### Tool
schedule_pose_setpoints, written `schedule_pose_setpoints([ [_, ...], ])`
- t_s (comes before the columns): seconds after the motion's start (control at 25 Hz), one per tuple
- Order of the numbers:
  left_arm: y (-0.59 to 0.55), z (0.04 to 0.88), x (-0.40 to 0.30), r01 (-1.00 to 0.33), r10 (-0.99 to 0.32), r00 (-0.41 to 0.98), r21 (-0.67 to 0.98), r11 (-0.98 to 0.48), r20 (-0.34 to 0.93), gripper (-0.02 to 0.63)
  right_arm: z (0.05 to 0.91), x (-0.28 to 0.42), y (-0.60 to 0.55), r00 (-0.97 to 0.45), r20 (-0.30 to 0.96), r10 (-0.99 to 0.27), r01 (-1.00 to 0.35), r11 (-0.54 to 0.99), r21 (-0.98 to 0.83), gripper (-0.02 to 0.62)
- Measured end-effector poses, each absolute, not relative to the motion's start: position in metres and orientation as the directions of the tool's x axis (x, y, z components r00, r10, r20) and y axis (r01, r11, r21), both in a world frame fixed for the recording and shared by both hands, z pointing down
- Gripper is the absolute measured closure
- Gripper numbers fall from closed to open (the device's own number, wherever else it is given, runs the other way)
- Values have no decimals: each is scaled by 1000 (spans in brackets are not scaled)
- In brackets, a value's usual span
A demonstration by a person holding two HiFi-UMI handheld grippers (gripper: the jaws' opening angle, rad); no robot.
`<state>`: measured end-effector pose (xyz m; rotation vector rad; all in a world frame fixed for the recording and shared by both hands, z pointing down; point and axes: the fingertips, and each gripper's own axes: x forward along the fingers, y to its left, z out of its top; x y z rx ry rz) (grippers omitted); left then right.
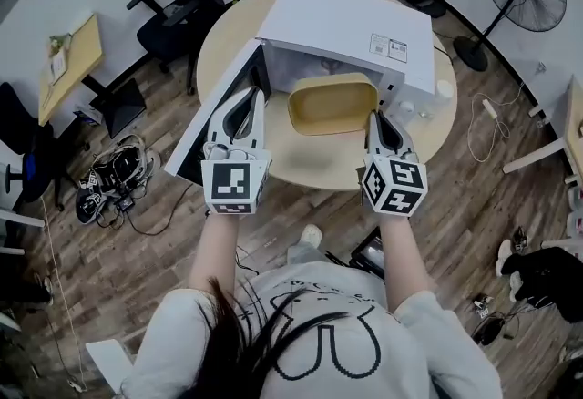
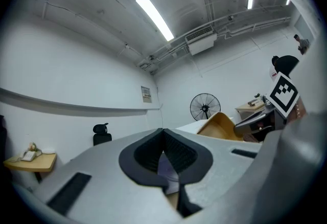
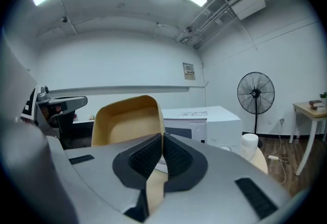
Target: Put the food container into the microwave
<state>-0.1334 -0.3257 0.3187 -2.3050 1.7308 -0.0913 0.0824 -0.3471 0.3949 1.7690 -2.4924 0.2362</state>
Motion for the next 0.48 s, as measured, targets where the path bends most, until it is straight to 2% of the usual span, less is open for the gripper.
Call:
schedule_pose_setpoints([
  [0.48, -371, 343, -139, -935, -952, 303, -209, -287, -49, 598, 452, 73, -388, -344, 304, -888, -937, 305, -169, 561],
])
